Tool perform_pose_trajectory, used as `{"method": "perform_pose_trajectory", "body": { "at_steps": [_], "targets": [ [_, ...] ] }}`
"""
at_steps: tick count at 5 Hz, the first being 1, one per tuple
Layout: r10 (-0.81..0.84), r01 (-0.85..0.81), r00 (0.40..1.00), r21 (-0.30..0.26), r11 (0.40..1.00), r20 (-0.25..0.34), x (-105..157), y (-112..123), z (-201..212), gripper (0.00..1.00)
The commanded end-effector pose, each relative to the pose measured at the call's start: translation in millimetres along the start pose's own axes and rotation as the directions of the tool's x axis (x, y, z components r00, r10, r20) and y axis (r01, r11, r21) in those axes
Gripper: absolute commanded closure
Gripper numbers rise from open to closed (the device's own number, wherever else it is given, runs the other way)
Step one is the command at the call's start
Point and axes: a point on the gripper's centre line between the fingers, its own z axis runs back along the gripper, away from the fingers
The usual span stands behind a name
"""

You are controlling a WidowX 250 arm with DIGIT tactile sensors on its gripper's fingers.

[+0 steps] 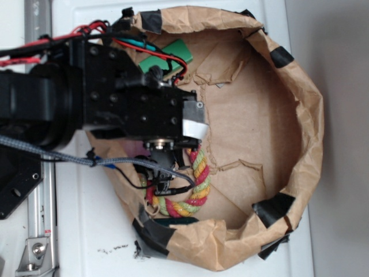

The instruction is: Grab the yellow duck.

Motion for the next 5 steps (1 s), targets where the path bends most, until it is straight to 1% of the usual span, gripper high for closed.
{"method": "perform_pose_trajectory", "body": {
  "at_steps": [1,2,3,4,5],
  "targets": [
    [0.032,-0.032,0.999,0.011,0.999,-0.015,-4,13,-9,0.0],
    [0.086,-0.087,0.993,-0.012,0.996,-0.082,-27,32,-28,0.0],
    [0.088,-0.092,0.989,-0.025,0.995,-0.115,-33,34,-35,0.11],
    [0.058,-0.059,0.996,-0.016,0.998,-0.068,-30,30,-23,1.0],
    [0.05,-0.051,0.997,-0.011,0.999,-0.053,-28,28,-18,1.0]
  ]
}}
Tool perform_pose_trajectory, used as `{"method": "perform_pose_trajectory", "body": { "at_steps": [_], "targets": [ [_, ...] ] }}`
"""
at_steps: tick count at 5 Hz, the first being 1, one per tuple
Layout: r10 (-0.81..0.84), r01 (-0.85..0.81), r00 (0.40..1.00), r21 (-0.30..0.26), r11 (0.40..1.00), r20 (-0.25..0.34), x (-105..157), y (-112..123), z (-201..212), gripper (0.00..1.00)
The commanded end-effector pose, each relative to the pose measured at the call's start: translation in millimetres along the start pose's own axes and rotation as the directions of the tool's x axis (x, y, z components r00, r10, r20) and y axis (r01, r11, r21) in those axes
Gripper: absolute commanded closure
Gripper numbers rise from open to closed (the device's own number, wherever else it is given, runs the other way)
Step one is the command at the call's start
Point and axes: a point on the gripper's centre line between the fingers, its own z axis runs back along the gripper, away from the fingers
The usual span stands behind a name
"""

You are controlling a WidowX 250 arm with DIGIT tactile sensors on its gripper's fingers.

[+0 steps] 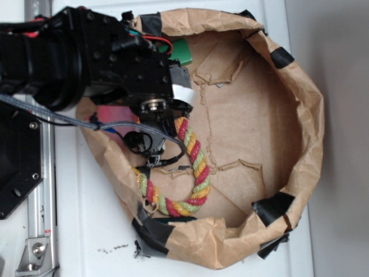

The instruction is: Grab the yellow duck.

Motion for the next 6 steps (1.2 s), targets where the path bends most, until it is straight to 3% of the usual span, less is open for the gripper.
{"method": "perform_pose_trajectory", "body": {
  "at_steps": [1,2,3,4,5,6],
  "targets": [
    [-0.019,0.018,1.0,0.016,1.0,0.025,-3,-7,9,1.0],
    [-0.033,0.032,0.998,0.023,0.999,0.062,2,-11,22,1.0],
    [-0.05,0.047,0.988,0.024,0.999,0.148,13,-22,56,1.0],
    [-0.055,0.046,0.955,0.038,0.998,0.29,37,-46,111,1.0],
    [-0.037,0.032,0.947,0.022,0.999,0.318,49,-50,145,1.0],
    [-0.032,0.022,0.95,0.034,0.999,0.31,58,-47,144,1.0]
  ]
}}
